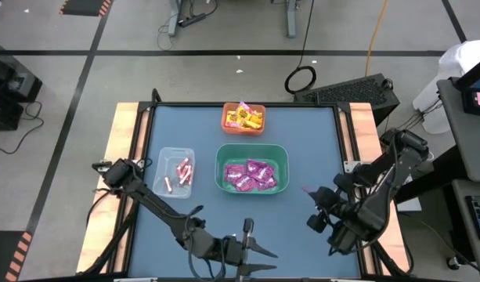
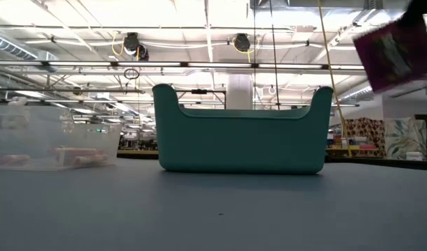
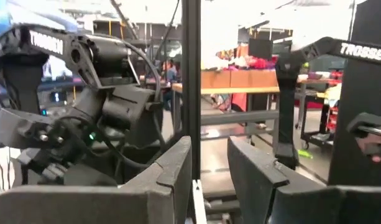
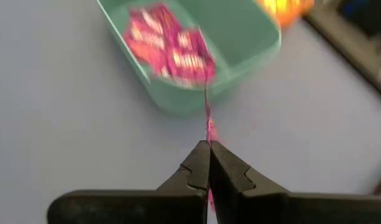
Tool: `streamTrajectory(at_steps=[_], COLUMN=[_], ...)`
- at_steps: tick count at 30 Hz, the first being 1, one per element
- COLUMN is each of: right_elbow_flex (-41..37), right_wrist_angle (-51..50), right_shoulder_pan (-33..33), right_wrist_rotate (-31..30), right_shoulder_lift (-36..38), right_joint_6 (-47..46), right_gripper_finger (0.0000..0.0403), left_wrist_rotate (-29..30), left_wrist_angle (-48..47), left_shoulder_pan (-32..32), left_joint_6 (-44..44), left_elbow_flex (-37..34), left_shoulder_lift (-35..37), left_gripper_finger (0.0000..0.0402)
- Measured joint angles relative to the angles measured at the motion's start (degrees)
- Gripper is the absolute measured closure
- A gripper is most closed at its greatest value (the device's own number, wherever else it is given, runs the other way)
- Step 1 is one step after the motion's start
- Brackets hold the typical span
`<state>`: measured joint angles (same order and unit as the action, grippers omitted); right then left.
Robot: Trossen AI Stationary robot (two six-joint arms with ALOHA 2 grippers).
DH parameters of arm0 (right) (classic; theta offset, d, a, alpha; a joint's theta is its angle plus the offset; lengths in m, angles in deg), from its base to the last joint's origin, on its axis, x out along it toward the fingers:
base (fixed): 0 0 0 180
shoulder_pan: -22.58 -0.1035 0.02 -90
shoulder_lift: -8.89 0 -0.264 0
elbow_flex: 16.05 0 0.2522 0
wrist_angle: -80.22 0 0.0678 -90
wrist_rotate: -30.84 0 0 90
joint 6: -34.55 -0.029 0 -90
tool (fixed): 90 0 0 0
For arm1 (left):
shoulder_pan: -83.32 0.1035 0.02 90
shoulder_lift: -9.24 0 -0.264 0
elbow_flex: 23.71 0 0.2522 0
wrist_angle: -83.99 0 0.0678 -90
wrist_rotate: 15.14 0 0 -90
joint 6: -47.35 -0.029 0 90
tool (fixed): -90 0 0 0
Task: Sort candy
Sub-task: Put the purple candy into the green bin
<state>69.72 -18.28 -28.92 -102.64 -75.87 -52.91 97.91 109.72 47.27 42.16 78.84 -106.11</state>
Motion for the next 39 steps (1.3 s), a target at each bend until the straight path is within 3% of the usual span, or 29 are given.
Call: streamTrajectory(at_steps=[6, 11, 16, 23, 35, 39], right_elbow_flex=[5.7, 8.3, 8.6, 8.6, 8.6, 8.6], right_wrist_angle=[-1.8, -1.9, -1.3, 2.7, 5.1, 8.5], right_shoulder_pan=[0.1, 0.7, 0.8, 0.8, 0.8, 1.0], right_wrist_rotate=[-8.9, -9.4, -11.7, -17.7, -18.1, -18.2], right_shoulder_lift=[0.0, 0.0, 0.0, 0.0, -0.2, -0.2], right_joint_6=[5.5, 10.5, 12.9, 24.8, 58.0, 57.6], right_gripper_finger=[0.0403, 0.0403, 0.0403, 0.0403, 0.0403, 0.0403], left_wrist_rotate=[-7.9, -14.0, -13.9, -10.2, -8.9, -5.3], left_wrist_angle=[0.5, -0.5, -2.5, -8.5, -10.1, -10.0], left_shoulder_pan=[2.3, 4.1, 5.6, 7.3, 4.2, 2.2], left_joint_6=[-0.2, -0.2, 0.2, 3.5, 6.4, 6.2], left_elbow_flex=[3.3, 5.3, 5.3, 5.4, 5.4, 5.4], left_shoulder_lift=[0.1, 0.2, 0.1, 0.2, 0.2, 0.2], left_gripper_finger=[0.0290, 0.0290, 0.0290, 0.0290, 0.0290, 0.0290])
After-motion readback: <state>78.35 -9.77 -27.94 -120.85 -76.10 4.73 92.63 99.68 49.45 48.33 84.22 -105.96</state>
